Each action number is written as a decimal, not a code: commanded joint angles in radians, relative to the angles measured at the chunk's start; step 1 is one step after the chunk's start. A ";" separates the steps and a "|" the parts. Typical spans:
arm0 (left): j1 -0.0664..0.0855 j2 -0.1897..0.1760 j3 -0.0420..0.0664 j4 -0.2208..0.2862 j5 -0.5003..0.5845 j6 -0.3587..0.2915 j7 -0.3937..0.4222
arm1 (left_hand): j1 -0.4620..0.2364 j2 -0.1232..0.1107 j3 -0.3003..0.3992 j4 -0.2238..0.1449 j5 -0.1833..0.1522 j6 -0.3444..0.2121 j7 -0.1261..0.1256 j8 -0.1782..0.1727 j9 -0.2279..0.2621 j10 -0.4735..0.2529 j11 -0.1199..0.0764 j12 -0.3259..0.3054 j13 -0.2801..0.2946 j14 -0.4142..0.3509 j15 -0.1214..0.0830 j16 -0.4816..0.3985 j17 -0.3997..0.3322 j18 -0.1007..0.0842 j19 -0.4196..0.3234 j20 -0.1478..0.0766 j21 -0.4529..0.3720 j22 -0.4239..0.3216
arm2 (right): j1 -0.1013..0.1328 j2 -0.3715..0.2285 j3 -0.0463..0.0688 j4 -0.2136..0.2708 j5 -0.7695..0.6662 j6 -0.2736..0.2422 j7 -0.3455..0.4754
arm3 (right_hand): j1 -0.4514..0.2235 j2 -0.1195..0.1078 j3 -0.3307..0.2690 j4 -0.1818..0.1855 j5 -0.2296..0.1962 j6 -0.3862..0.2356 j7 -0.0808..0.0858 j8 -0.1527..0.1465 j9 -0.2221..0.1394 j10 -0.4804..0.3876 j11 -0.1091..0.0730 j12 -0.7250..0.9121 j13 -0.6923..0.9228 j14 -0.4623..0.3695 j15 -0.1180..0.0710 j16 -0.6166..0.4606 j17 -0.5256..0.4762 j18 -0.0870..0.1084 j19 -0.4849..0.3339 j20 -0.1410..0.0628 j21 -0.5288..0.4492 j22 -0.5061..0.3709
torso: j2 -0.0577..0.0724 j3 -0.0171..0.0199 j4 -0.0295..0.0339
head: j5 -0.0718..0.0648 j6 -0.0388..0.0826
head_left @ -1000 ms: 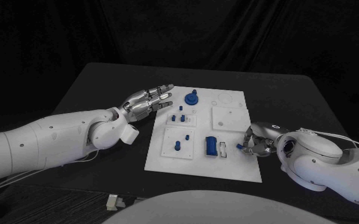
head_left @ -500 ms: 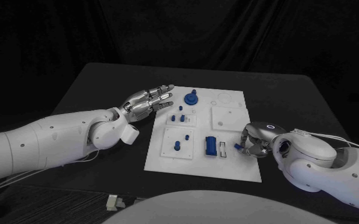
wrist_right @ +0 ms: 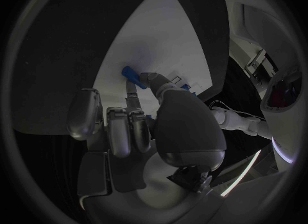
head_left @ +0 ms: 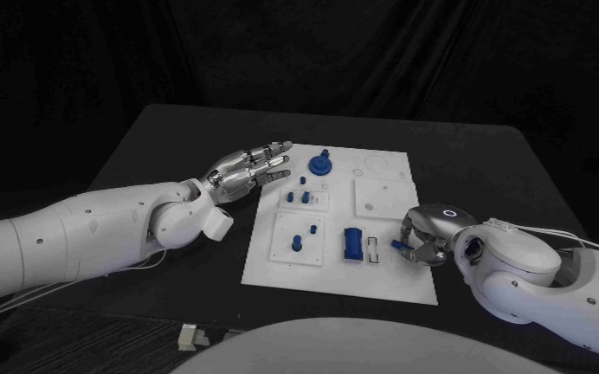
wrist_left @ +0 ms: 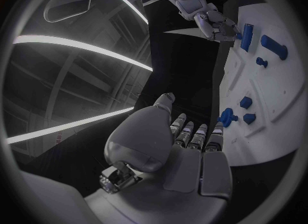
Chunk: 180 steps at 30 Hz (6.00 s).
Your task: Assemble the parts on the task board
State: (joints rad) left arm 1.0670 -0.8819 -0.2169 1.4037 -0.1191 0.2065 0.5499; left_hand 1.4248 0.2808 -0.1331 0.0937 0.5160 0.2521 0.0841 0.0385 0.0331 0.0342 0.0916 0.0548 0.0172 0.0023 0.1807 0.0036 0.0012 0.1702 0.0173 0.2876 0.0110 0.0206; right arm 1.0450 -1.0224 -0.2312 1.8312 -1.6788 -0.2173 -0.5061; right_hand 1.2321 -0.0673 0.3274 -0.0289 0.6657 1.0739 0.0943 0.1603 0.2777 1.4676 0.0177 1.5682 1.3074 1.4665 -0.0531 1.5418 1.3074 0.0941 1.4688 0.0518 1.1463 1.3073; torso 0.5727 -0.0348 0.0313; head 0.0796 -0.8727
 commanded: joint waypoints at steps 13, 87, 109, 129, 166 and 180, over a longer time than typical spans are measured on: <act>-0.001 -0.004 0.001 0.005 0.001 0.008 0.009 | -0.015 0.001 0.008 -0.009 0.005 0.002 0.004 0.007 0.001 0.009 0.023 0.013 0.004 0.000 0.005 -0.001 0.000 0.005 0.004 0.003 0.005 0.003 | 0.003 -0.040 -0.016 0.022 0.424 -0.067 0.006 | -0.058 0.027 0.013 0.034 -0.013 0.031 -0.016 -0.009 -0.061 0.103 -0.015 0.003 0.263 0.080 -0.012 -0.001 0.126 -0.013 -0.001 -0.009 0.000 0.156 | -0.002 -0.0004 0.0001 | 0.008 0.000; -0.001 0.001 0.001 0.005 0.001 0.004 0.008 | -0.021 -0.003 0.011 -0.012 0.004 0.007 0.007 0.009 0.002 0.015 0.033 0.022 0.005 0.003 0.004 0.001 0.002 0.005 0.006 0.003 0.007 0.004 | 0.035 0.034 -0.017 0.007 1.077 -0.265 0.068 | -0.106 0.038 -0.003 0.076 -0.106 -0.010 -0.002 -0.051 -0.074 0.103 -0.005 0.003 0.263 0.069 -0.003 -0.017 0.067 -0.002 -0.022 -0.003 -0.066 0.139 | -0.001 -0.0002 0.0006 | 0.013 0.000; -0.001 0.002 0.001 0.003 0.001 0.009 0.005 | -0.022 -0.003 0.012 -0.013 0.004 0.007 0.009 0.009 0.002 0.015 0.033 0.022 0.005 0.003 0.005 0.001 0.002 0.005 0.006 0.003 0.007 0.003 | 0.022 0.041 -0.017 -0.001 1.077 -0.219 0.047 | -0.099 0.036 -0.023 0.078 -0.210 -0.035 0.006 -0.063 -0.076 0.103 0.003 0.003 0.263 0.067 0.003 -0.021 0.054 0.000 -0.025 0.003 -0.079 0.137 | 0.000 -0.0004 -0.0010 | 0.018 0.000; -0.001 0.000 0.001 0.002 0.001 0.012 0.004 | -0.022 -0.003 0.012 -0.013 0.004 0.007 0.009 0.009 0.002 0.015 0.033 0.022 0.005 0.003 0.005 0.001 0.002 0.005 0.006 0.003 0.007 0.003 | 0.019 0.033 -0.017 0.003 0.992 -0.219 0.061 | -0.107 0.016 -0.096 0.102 -0.437 -0.102 0.024 -0.077 -0.083 0.103 0.018 0.003 0.263 0.064 0.016 -0.028 0.034 0.005 -0.034 0.014 -0.120 0.128 | -0.001 -0.0002 -0.0011 | 0.026 0.000; -0.001 -0.005 0.001 0.005 0.001 -0.006 0.041 | -0.021 -0.010 0.021 -0.027 0.012 0.028 0.018 0.015 0.004 0.017 0.029 0.029 0.005 0.005 -0.001 0.004 0.003 0.007 0.011 0.000 0.011 0.007 | -0.067 -0.064 -0.017 0.014 0.268 -0.186 0.394 | 0.056 0.006 -0.087 0.114 -0.271 -0.306 -0.035 -0.048 -0.146 0.103 -0.049 0.003 0.263 0.088 -0.035 0.010 0.179 -0.094 0.102 -0.027 0.425 0.264 | -0.001 -0.0001 -0.0031 | 0.024 0.000; -0.001 -0.005 0.001 0.004 0.001 0.000 0.036 | -0.021 -0.009 0.021 -0.028 0.013 0.028 0.018 0.015 0.004 0.016 0.029 0.029 0.005 0.005 -0.001 0.004 0.003 0.007 0.011 0.000 0.010 0.007 | -0.074 -0.057 -0.017 0.009 0.228 -0.270 0.378 | 0.057 0.009 -0.092 0.122 -0.278 -0.423 -0.047 -0.088 -0.184 0.103 -0.061 0.003 0.263 0.083 -0.047 0.003 0.152 -0.094 0.102 -0.038 0.425 0.264 | 0.001 0.0011 -0.0009 | 0.021 0.000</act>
State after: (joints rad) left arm 1.0670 -0.8882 -0.2169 1.4060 -0.1192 0.2018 0.5673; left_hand 1.4115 0.2756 -0.1124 0.0731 0.5238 0.2735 0.1055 0.0502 0.0365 0.0460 0.1178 0.0802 0.0208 0.0022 0.1806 0.0036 0.0031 0.1701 0.0246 0.2875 0.0187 0.0276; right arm 0.9737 -1.0800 -0.2485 1.8381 -1.4129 -0.4449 -0.1108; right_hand 1.2861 -0.0566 0.2352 0.0877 0.3909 0.6445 0.0463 0.0703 0.0926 1.4659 -0.0386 1.5682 1.3079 1.4634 -0.0929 1.5488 1.3074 0.0073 1.4651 0.0231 1.5684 1.3074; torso 0.5727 -0.0338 0.0302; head 0.1001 -0.8727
